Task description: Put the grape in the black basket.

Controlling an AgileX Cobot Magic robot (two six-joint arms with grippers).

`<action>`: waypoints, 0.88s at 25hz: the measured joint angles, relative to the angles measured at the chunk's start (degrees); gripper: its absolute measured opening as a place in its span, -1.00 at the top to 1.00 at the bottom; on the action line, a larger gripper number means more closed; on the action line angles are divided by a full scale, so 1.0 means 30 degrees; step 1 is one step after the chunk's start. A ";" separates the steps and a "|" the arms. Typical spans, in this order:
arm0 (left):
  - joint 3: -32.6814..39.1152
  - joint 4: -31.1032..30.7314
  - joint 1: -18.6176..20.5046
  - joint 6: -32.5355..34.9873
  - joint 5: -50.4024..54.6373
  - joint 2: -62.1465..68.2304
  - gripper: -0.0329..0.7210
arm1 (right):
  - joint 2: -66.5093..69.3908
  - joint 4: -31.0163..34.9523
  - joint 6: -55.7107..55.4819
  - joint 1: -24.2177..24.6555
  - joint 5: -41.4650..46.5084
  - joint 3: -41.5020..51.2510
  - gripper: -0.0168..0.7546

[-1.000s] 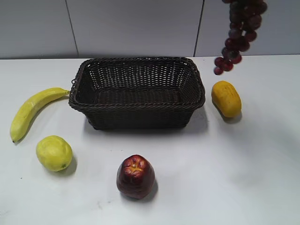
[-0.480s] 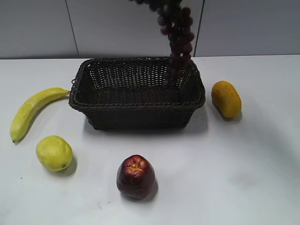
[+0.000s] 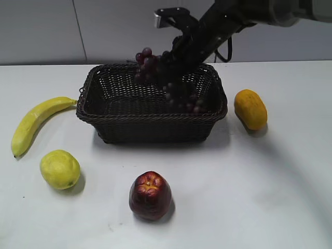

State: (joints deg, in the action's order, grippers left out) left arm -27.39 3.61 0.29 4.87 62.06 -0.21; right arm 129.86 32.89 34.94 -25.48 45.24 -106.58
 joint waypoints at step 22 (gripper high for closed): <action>0.0000 0.0000 0.0000 0.0000 0.0000 0.0000 0.29 | -0.6344 -0.7840 -0.8072 0.4274 0.7852 -0.3916 -0.65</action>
State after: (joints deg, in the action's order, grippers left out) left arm -27.39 3.61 0.29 4.87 62.06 -0.21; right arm 110.82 9.37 10.73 -12.65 68.80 -118.33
